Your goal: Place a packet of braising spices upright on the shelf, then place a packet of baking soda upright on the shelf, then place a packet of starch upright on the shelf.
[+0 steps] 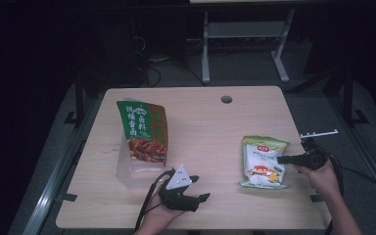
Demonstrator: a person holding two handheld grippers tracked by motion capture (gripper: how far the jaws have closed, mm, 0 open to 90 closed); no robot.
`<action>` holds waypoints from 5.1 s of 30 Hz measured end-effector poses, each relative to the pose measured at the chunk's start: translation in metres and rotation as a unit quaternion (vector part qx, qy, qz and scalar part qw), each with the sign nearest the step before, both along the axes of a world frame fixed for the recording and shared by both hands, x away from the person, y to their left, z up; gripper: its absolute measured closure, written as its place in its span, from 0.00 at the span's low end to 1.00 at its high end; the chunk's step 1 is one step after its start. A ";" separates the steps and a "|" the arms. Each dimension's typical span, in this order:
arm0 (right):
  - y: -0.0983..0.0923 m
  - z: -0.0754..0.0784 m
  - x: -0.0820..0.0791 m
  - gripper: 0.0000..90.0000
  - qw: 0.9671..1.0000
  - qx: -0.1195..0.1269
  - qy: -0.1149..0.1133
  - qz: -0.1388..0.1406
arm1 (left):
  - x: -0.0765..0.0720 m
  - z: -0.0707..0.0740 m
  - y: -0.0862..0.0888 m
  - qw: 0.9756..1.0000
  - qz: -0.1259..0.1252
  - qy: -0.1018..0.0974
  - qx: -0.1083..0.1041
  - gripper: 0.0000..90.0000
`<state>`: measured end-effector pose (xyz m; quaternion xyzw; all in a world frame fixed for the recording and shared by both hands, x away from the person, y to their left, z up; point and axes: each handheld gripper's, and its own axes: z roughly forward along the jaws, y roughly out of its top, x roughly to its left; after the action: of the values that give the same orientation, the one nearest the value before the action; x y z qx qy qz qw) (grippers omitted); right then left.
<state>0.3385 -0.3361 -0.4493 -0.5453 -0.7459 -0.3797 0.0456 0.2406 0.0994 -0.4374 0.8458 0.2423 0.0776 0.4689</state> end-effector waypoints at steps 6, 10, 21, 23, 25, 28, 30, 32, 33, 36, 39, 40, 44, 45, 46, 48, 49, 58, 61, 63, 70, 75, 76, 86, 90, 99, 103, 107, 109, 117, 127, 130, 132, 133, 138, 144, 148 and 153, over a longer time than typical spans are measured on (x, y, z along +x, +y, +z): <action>0.008 0.007 -0.010 1.00 1.000 0.012 -0.025 0.009 | 0.003 0.000 -0.002 1.000 0.003 0.014 -0.003 0.37; 0.012 0.016 -0.019 1.00 0.998 0.032 -0.053 0.012 | 0.006 -0.001 -0.006 1.000 0.000 0.025 -0.005 0.37; 0.028 0.044 -0.039 1.00 0.993 0.039 -0.106 0.033 | 0.023 0.000 -0.026 0.998 -0.008 0.050 -0.027 0.32; 0.032 0.048 -0.041 1.00 0.992 0.039 -0.116 0.039 | 0.027 0.000 -0.032 0.998 -0.011 0.051 -0.030 0.30; 0.035 0.051 -0.043 1.00 0.991 0.040 -0.120 0.043 | 0.030 -0.001 -0.039 0.998 -0.011 0.052 -0.031 0.26; 0.039 0.055 -0.046 1.00 0.990 0.042 -0.128 0.050 | 0.036 -0.002 -0.049 0.997 -0.013 0.061 -0.042 0.25; 0.042 0.057 -0.047 1.00 0.989 0.039 -0.132 0.057 | 0.038 -0.002 -0.055 0.997 -0.013 0.068 -0.046 0.25; 0.044 0.059 -0.048 1.00 0.988 0.037 -0.135 0.062 | 0.044 -0.004 -0.063 0.995 -0.017 0.080 -0.056 0.26; 0.045 0.060 -0.049 1.00 0.988 0.038 -0.135 0.064 | 0.046 -0.004 -0.066 0.994 -0.018 0.084 -0.060 0.26; 0.047 0.061 -0.051 1.00 0.986 0.042 -0.143 0.070 | 0.056 -0.009 -0.077 0.991 -0.018 0.110 -0.071 0.26; 0.049 0.063 -0.053 1.00 0.986 0.045 -0.147 0.073 | 0.060 -0.011 -0.081 0.989 -0.019 0.121 -0.080 0.29; 0.050 0.063 -0.053 1.00 0.985 0.045 -0.149 0.076 | 0.062 -0.012 -0.083 0.988 -0.025 0.129 -0.083 0.29; 0.057 0.068 -0.055 1.00 0.982 0.046 -0.160 0.090 | 0.067 -0.012 -0.087 0.983 -0.027 0.148 -0.105 0.44; 0.059 0.070 -0.055 1.00 0.981 0.044 -0.163 0.094 | 0.068 -0.011 -0.085 0.981 -0.023 0.155 -0.111 0.50; 0.061 0.071 -0.056 1.00 0.980 0.042 -0.168 0.096 | 0.068 -0.008 -0.082 0.983 -0.021 0.148 -0.111 0.59; 0.063 0.073 -0.057 1.00 0.979 0.046 -0.172 0.097 | 0.068 -0.005 -0.077 0.983 -0.015 0.139 -0.115 0.67; 0.065 0.074 -0.057 1.00 0.979 0.050 -0.172 0.096 | 0.068 -0.005 -0.077 0.983 -0.015 0.139 -0.115 0.71; 0.086 0.074 -0.055 1.00 0.972 0.063 -0.198 0.108 | 0.062 0.019 -0.052 0.992 0.025 0.077 -0.094 0.85; 0.091 0.073 -0.055 0.99 0.971 0.065 -0.202 0.113 | 0.059 0.023 -0.047 0.995 0.028 0.055 -0.075 0.86; 0.097 0.071 -0.054 0.99 0.970 0.063 -0.205 0.119 | 0.058 0.024 -0.044 0.996 0.030 0.048 -0.068 0.87; 0.109 0.060 -0.054 0.98 0.968 0.052 -0.204 0.137 | 0.052 0.025 -0.036 0.999 0.034 0.018 -0.032 0.88; 0.114 0.054 -0.055 0.97 0.968 0.032 -0.201 0.149 | 0.050 0.023 -0.035 0.999 0.030 0.011 -0.025 0.88; 0.114 0.053 -0.055 0.97 0.967 0.025 -0.202 0.151 | 0.050 0.023 -0.035 0.999 0.029 0.009 -0.023 0.88; 0.114 0.049 -0.052 0.82 0.965 0.031 -0.192 0.174 | 0.048 0.022 -0.038 1.000 0.019 0.002 -0.020 0.88; 0.117 0.048 -0.048 0.70 0.965 0.033 -0.185 0.184 | 0.049 0.023 -0.038 1.000 0.017 0.006 -0.020 0.88; 0.138 0.053 -0.040 0.72 0.962 -0.001 -0.185 0.202 | 0.046 0.024 -0.040 1.000 0.010 0.001 -0.013 0.88; 0.138 0.055 -0.041 0.91 0.964 -0.004 -0.180 0.197 | 0.046 0.024 -0.035 1.000 0.015 0.008 -0.021 0.85; 0.139 0.058 -0.046 0.97 0.964 -0.003 -0.185 0.193 | 0.043 0.024 -0.026 0.999 0.025 0.016 -0.025 0.78; 0.138 0.061 -0.050 0.97 0.963 -0.006 -0.187 0.193 | 0.039 0.024 -0.022 0.999 0.031 0.009 -0.023 0.74; 0.131 0.069 -0.055 0.98 0.963 -0.013 -0.197 0.181 | 0.024 0.017 -0.001 0.999 0.039 0.013 -0.018 0.57; 0.130 0.080 -0.047 0.98 0.964 -0.021 -0.203 0.172 | 0.012 0.017 0.008 0.999 0.030 -0.001 -0.012 0.49; 0.132 0.084 -0.045 0.98 0.963 -0.020 -0.208 0.173 | 0.009 0.015 0.007 1.000 0.027 -0.004 -0.011 0.47; 0.132 0.087 -0.044 0.98 0.963 -0.019 -0.207 0.173 | 0.008 0.015 0.006 1.000 0.026 -0.005 -0.010 0.46; 0.133 0.089 -0.044 0.98 0.963 -0.018 -0.207 0.173 | 0.008 0.014 0.006 1.000 0.025 -0.005 -0.010 0.46; 0.134 0.096 -0.040 0.98 0.963 -0.017 -0.209 0.170 | 0.006 0.013 0.004 1.000 0.020 -0.003 -0.012 0.43; 0.138 0.106 -0.033 0.98 0.962 -0.015 -0.213 0.173 | 0.004 0.012 0.003 1.000 0.013 -0.006 -0.016 0.41; 0.143 0.113 -0.030 0.98 0.960 -0.012 -0.218 0.174 | 0.001 0.012 0.003 1.000 0.010 -0.009 -0.016 0.40; 0.151 0.122 -0.026 0.98 0.959 -0.007 -0.220 0.179 | -0.003 0.011 0.002 1.000 0.004 -0.008 -0.015 0.39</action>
<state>0.3121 -0.1851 -0.3274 -0.3064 -0.8254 -0.4707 -0.0566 0.2374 0.1009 -0.4259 0.8373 0.2425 0.0829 0.4829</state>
